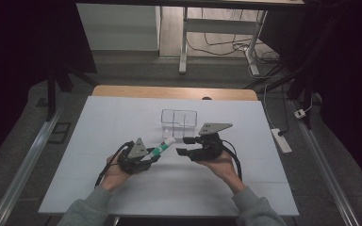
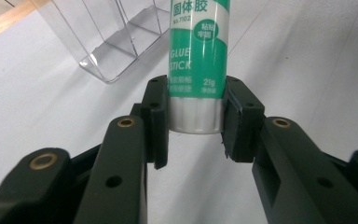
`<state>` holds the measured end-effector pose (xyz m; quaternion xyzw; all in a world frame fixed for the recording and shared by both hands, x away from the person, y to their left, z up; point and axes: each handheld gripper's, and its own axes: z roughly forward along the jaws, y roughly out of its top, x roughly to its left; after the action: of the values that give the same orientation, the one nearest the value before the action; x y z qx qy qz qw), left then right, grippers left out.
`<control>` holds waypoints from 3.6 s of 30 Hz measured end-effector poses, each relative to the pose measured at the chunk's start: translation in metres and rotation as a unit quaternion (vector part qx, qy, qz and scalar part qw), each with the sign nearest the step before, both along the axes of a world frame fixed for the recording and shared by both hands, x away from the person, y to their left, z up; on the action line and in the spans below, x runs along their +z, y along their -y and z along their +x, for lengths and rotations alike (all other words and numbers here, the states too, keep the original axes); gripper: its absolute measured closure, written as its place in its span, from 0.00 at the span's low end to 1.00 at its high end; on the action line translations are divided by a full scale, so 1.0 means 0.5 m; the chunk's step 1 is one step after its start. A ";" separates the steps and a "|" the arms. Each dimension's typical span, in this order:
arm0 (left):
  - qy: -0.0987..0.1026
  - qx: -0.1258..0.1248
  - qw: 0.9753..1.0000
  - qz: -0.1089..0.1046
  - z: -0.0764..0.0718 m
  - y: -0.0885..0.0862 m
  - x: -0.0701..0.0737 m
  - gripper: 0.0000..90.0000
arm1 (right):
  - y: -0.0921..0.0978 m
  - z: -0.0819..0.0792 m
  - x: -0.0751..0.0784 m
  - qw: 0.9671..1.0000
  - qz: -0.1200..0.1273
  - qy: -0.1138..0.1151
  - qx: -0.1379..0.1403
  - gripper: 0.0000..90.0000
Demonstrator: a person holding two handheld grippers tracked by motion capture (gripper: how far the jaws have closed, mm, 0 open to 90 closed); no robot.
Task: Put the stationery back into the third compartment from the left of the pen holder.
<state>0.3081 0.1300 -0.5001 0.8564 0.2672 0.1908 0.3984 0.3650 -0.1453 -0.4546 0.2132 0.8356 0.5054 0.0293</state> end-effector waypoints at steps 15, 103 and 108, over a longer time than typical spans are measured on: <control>0.000 -0.006 1.000 -0.020 -0.004 0.012 0.003 0.72 | -0.018 -0.006 -0.016 1.000 0.021 0.000 -0.008 0.49; -0.049 0.110 0.992 -0.033 -0.090 -0.203 -0.032 0.35 | 0.037 0.161 0.023 0.984 0.017 0.052 -0.170 0.65; -0.049 0.112 0.992 -0.031 -0.089 -0.204 -0.033 0.35 | 0.042 0.147 0.026 0.985 0.030 0.050 -0.164 0.57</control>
<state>0.2634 0.2320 -0.5164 0.8167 0.3862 0.1832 0.3878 0.4386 -0.1664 -0.4414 0.3227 0.7714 0.5284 0.1471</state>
